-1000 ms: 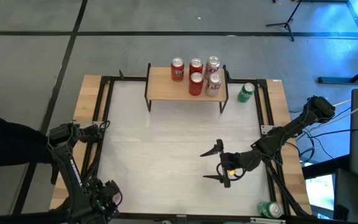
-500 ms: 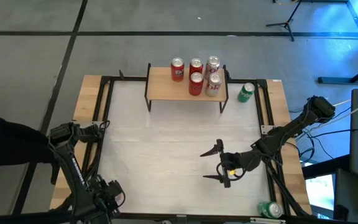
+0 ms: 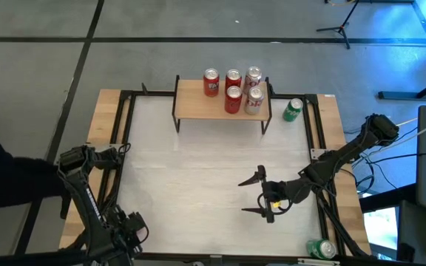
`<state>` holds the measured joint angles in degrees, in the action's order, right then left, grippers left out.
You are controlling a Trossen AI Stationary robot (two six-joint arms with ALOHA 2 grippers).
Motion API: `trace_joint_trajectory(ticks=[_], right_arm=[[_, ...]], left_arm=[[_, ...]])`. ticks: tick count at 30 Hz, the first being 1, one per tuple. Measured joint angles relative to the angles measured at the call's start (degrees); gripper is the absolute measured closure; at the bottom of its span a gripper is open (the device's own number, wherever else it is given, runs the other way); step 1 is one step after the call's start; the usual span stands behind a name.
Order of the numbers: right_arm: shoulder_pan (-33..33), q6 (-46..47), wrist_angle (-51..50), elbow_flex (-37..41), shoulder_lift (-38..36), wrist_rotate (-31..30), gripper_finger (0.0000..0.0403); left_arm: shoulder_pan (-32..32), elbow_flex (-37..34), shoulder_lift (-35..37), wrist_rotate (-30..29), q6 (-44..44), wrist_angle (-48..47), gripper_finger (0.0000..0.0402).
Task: Place canned beverage on shelf
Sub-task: Put the red soda can on the shelf aligned with the other red soda can
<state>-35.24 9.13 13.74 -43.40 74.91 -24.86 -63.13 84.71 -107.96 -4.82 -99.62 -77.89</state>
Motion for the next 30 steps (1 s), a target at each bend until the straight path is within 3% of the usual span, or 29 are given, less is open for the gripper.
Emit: trace_joint_trajectory(ticks=[6,13,23,30], right_arm=[[0.0,0.0,0.0,0.0,0.0,0.0,0.0022],[0.0,0.0,0.0,0.0,0.0,0.0,0.0022],[0.0,-0.8,-0.2,0.0,0.0,0.0,0.0022],[0.0,-5.8,-0.5,0.0,-0.9,-0.7,0.0022]], left_arm=[[1.3,0.8,-0.1,-0.4,3.9,-0.1,0.0115],[6.7,8.3,-0.2,-4.4,13.6,-6.7,0.0116],[18.5,23.0,-0.1,-14.4,35.8,-12.1,0.0117],[30.0,30.6,0.0,-15.4,53.6,-12.2,0.0117]])
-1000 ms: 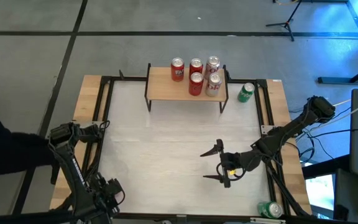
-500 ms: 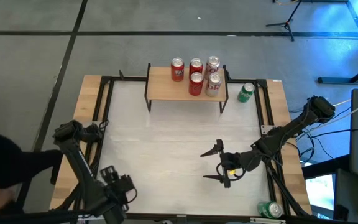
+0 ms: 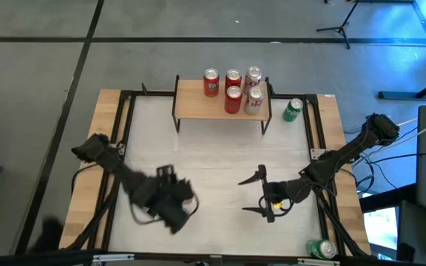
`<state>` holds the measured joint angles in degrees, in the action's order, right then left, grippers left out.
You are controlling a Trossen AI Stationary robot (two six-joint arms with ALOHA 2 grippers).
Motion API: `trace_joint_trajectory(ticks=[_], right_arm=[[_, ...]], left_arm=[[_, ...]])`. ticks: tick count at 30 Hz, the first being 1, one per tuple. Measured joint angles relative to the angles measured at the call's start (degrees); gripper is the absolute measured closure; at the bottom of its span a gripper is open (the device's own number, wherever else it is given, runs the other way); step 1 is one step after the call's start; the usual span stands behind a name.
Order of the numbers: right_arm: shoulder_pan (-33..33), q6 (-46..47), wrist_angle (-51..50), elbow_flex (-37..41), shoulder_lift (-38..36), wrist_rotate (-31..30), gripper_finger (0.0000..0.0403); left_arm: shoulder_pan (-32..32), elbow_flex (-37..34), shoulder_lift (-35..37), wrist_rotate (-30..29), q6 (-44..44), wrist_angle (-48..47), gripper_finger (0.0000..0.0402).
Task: Place canned beverage on shelf
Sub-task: Put the red soda can on the shelf aligned with the other red soda can
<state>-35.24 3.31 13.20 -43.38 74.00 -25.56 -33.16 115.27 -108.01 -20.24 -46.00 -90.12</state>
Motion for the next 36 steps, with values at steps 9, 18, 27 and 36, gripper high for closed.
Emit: trace_joint_trajectory(ticks=[9,18,27,36], right_arm=[[0.0,-2.3,-6.3,0.0,-4.6,-1.7,0.0022],[0.0,-2.4,-9.4,0.0,-4.9,-10.0,0.0022],[2.9,-2.5,-9.7,0.0,-4.9,-15.6,0.0022],[13.3,-3.3,-12.9,0.0,-4.9,-10.2,0.0022]], left_arm=[[16.0,7.1,0.0,0.3,21.4,-0.1,0.0118],[31.3,12.7,0.0,3.9,35.7,0.1,0.0118],[43.7,13.1,0.0,7.7,43.6,0.0,0.0118],[50.1,13.2,-0.5,8.2,50.3,4.2,0.0118]])
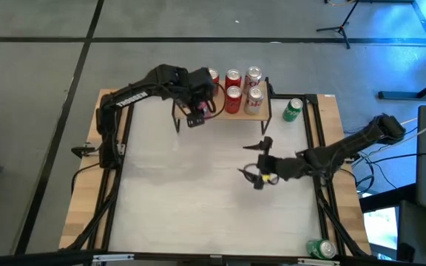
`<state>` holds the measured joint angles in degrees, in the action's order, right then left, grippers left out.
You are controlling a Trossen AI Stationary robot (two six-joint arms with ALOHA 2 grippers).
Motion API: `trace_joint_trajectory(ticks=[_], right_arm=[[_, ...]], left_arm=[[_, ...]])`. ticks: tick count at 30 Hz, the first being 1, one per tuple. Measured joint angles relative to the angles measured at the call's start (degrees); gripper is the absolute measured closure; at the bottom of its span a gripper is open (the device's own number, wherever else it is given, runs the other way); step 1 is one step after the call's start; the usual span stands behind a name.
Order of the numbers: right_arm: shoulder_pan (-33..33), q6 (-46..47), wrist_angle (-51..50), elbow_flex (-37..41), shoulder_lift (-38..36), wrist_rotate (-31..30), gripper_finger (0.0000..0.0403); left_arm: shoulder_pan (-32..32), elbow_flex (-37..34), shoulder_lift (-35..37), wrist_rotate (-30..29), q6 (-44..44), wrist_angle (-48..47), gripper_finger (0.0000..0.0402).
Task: Place canned beverage on shelf
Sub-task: Put the red soda can on the shelf aligned with the other red soda can
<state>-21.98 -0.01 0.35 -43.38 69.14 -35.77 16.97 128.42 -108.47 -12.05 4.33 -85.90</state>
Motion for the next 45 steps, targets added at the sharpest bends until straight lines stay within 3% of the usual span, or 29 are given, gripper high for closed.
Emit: trace_joint_trajectory(ticks=[12,26,35,45], right_arm=[[7.5,-3.6,-1.8,0.0,0.0,5.5,0.0022],[7.4,-4.9,-2.4,0.0,0.0,5.4,0.0022],[7.4,-4.9,-2.6,0.0,0.0,5.4,0.0022],[7.4,-4.9,-2.7,0.0,0.0,5.4,0.0022]], left_arm=[[6.7,0.0,-4.3,4.2,8.2,3.6,0.0118],[9.0,-0.1,-7.3,7.1,12.8,6.0,0.0116],[9.3,-0.1,-7.3,6.8,14.2,8.4,0.0085],[9.7,-0.1,-8.1,7.3,14.7,9.1,0.0080]])
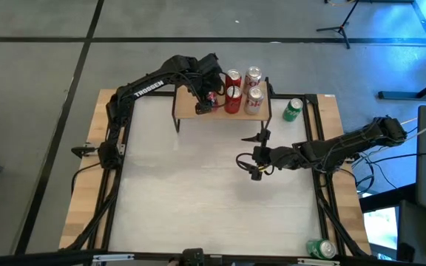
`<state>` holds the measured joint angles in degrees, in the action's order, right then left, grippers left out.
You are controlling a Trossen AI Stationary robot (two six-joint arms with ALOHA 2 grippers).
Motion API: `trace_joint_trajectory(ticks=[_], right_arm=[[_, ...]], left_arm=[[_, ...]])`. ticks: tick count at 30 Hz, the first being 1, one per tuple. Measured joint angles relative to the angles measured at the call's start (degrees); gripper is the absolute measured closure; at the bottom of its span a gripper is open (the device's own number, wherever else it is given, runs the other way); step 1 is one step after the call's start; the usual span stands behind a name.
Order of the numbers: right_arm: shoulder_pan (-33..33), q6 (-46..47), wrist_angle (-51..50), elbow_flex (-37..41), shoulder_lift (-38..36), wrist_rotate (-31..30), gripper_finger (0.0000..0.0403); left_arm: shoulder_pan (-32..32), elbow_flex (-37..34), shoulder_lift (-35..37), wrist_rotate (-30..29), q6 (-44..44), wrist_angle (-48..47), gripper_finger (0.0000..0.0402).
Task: Place canned beverage on shelf
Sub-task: Put the red soda can on the shelf aligned with the other red soda can
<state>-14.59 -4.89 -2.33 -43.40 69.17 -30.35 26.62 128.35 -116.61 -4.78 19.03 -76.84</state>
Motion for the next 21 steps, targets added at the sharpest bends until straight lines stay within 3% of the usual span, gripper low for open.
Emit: trace_joint_trajectory(ticks=[21], right_arm=[[0.0,0.3,-0.8,0.0,0.0,0.0,0.0022]], left_arm=[[-0.5,0.0,-0.8,-0.9,1.1,4.6,0.0079]])
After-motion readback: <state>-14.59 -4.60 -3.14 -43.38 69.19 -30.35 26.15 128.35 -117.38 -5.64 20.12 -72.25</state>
